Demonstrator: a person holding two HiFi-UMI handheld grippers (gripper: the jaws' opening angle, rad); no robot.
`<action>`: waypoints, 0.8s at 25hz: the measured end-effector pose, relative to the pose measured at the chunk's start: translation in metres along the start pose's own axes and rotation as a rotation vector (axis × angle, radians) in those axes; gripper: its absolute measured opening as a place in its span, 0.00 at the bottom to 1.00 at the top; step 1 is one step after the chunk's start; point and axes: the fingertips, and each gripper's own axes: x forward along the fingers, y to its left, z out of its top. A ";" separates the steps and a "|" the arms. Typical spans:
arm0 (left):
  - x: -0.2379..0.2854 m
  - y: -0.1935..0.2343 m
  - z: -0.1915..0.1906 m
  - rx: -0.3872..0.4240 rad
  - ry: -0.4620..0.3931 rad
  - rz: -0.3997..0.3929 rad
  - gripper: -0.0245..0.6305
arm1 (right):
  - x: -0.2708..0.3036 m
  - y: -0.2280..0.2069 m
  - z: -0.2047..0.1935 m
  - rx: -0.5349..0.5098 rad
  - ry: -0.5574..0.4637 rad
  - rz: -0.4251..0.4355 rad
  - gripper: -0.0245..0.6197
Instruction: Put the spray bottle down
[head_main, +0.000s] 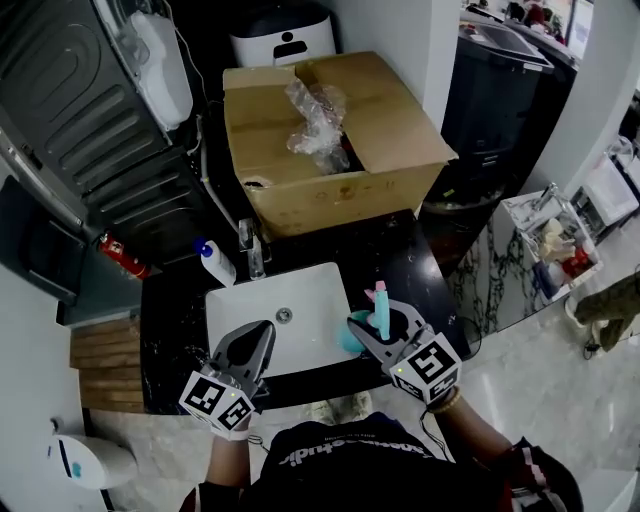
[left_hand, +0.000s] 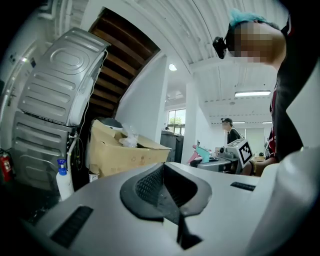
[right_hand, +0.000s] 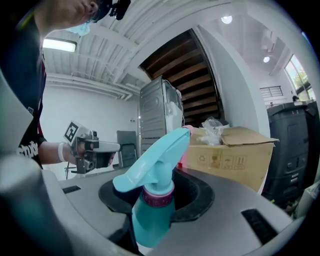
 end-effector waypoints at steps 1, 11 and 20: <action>0.002 0.008 0.000 -0.003 -0.007 0.012 0.06 | 0.006 -0.002 -0.004 -0.021 0.016 -0.006 0.31; 0.021 0.051 -0.035 0.150 0.035 0.087 0.06 | 0.044 -0.018 -0.018 -0.060 0.023 -0.101 0.31; 0.064 0.070 -0.054 0.138 0.005 0.079 0.06 | 0.081 -0.074 -0.040 -0.080 0.064 -0.212 0.31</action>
